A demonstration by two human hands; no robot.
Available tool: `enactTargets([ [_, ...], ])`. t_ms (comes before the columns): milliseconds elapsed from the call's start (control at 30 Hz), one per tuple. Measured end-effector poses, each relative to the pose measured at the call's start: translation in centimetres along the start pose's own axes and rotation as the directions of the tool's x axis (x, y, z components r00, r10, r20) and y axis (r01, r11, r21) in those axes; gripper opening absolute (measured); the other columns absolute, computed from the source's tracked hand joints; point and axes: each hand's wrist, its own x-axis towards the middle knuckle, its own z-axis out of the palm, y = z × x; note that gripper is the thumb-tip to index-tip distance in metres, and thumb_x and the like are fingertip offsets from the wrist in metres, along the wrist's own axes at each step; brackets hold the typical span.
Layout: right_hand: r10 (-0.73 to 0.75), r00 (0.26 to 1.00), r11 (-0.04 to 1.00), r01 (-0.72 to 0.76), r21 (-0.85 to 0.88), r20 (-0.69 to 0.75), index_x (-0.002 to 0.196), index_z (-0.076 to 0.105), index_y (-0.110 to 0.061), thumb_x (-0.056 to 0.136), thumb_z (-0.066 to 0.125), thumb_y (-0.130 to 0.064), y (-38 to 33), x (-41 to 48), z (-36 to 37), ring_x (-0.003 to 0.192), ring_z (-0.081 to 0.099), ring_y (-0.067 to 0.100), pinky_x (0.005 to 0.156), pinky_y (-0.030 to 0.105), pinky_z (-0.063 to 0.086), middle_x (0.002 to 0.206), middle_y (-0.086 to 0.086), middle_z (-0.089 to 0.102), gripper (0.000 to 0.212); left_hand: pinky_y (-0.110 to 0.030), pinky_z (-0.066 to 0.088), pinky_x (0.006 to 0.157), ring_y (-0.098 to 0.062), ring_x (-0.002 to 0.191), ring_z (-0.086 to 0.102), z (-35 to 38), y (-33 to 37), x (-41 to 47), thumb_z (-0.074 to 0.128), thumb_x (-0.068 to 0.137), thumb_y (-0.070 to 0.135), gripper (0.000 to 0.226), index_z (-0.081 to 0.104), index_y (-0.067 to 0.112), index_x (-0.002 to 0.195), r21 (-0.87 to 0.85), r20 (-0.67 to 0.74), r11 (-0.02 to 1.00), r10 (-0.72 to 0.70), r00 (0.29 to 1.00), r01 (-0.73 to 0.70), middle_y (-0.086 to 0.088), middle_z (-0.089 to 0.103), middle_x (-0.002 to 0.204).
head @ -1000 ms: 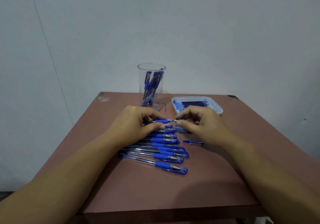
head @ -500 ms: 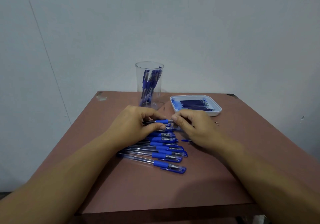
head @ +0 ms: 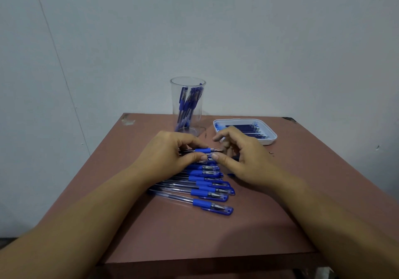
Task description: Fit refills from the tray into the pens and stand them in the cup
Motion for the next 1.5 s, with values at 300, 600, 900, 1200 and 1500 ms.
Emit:
enactTargets([
  [300, -0.003, 1.000, 1.000, 0.003, -0.006, -0.017, 0.107, 0.062, -0.030, 0.092, 0.061, -0.040, 0.0, -0.1, -0.1, 0.076, 0.058, 0.007, 0.064, 0.014, 0.043, 0.083, -0.014, 0.060, 0.018, -0.024, 0.054, 0.067, -0.002, 0.073, 0.065, 0.1, 0.0, -0.1, 0.078, 0.078, 0.040, 0.021, 0.075, 0.040, 0.099, -0.015, -0.005, 1.000, 0.004, 1.000, -0.004, 0.021, 0.072, 0.081],
  [600, -0.031, 0.999, 0.997, 0.031, -0.072, -0.010, 0.101, 0.067, -0.027, 0.093, 0.062, -0.036, 0.1, 0.2, -0.1, 0.079, 0.059, 0.005, 0.064, 0.012, 0.041, 0.084, -0.015, 0.064, 0.013, -0.013, 0.047, 0.064, -0.001, 0.073, 0.063, 0.0, 0.1, 0.0, 0.076, 0.077, 0.043, 0.022, 0.074, 0.040, 0.099, -0.008, -0.006, 1.000, 0.010, 1.000, -0.010, 0.024, 0.070, 0.079],
  [900, -0.031, 0.999, 0.998, 0.030, -0.055, -0.021, 0.098, 0.067, -0.023, 0.092, 0.065, -0.024, -0.2, 0.4, 0.0, 0.081, 0.058, 0.004, 0.068, 0.013, 0.042, 0.085, -0.016, 0.063, 0.007, -0.009, 0.044, 0.063, 0.003, 0.072, 0.062, 0.0, 0.2, 0.0, 0.075, 0.078, 0.039, 0.022, 0.074, 0.039, 0.101, -0.003, 0.012, 1.000, 0.009, 1.000, -0.009, 0.028, 0.066, 0.076],
  [1200, 0.202, 0.969, 0.977, -0.190, -0.091, 0.143, 0.091, 0.069, -0.041, 0.078, 0.078, -0.039, 1.0, -0.9, -3.9, 0.090, 0.058, -0.001, 0.076, 0.020, 0.046, 0.092, -0.019, 0.061, 0.016, -0.019, 0.049, 0.066, -0.002, 0.078, 0.062, 0.0, -0.2, -0.2, 0.077, 0.076, 0.042, 0.021, 0.074, 0.043, 0.097, -0.008, -0.015, 0.998, -0.057, 0.998, 0.057, 0.021, 0.071, 0.082],
  [1500, 0.335, 0.896, 0.937, -0.284, -0.204, 0.291, 0.086, 0.069, -0.036, 0.083, 0.074, -0.033, 0.9, -1.2, -4.4, 0.077, 0.056, -0.004, 0.071, 0.018, 0.045, 0.086, -0.016, 0.063, 0.007, -0.016, 0.048, 0.066, -0.001, 0.079, 0.062, 0.0, 0.0, -0.2, 0.078, 0.076, 0.039, 0.020, 0.073, 0.043, 0.095, -0.015, -0.013, 0.997, -0.070, 0.997, 0.070, 0.020, 0.071, 0.083],
])
